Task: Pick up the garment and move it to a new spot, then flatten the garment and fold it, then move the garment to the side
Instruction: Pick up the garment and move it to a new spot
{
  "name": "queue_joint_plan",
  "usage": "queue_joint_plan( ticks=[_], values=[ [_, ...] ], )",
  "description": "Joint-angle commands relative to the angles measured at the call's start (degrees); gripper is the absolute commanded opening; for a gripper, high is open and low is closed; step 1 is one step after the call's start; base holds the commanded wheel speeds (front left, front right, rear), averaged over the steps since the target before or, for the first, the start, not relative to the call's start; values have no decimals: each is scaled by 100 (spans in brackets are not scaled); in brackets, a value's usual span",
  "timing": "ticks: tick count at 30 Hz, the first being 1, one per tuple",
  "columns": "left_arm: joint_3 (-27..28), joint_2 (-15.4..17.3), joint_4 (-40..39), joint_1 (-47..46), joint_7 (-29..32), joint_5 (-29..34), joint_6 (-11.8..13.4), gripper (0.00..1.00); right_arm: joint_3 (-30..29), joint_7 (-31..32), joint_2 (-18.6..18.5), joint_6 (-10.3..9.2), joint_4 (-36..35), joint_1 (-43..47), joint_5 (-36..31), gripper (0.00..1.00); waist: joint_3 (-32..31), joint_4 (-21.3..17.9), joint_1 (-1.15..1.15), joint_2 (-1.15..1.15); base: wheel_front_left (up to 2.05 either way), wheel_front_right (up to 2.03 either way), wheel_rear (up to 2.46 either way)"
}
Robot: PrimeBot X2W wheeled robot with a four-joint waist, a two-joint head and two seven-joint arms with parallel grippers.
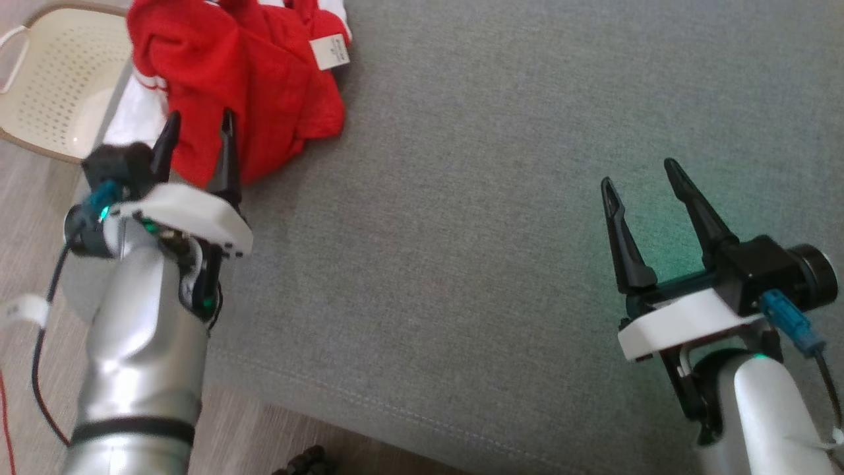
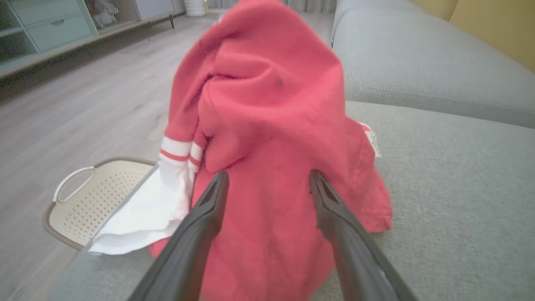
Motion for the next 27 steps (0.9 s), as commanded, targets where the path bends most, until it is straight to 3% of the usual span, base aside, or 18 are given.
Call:
queue_joint_plan(
  ticks=[1, 5, 6, 7, 14, 27],
  values=[
    [199, 308, 293, -377, -70, -94, -51, 100, 181, 2, -7, 43, -191, -198, -31, 100, 81, -56, -2, 0, 0, 0, 0],
    [160, 351, 1268, -838, -70, -217, -94, 100, 193, -21, -7, 43, -133, -253, -17, 100, 114, -80, -2, 0, 0, 0, 0],
    [149, 357, 1453, -938, -70, -247, -100, 55, 187, -28, -7, 43, -117, -260, -4, 100, 115, -79, -2, 0, 0, 0, 0],
    [145, 369, 1615, -1025, -70, -271, -104, 0, 182, -36, -7, 43, -100, -265, 7, 100, 113, -79, -2, 0, 0, 0, 0],
    [254, 524, 1571, -1146, -70, -285, -78, 0, 145, -147, -7, 43, 39, -249, 126, 100, -39, -100, -2, 0, 0, 0, 0],
    [432, 488, -1305, 390, -70, 224, 103, 0, -41, -511, -7, 43, 331, 100, 552, 100, -942, -118, -2, 0, 0, 0, 0]
  ],
)
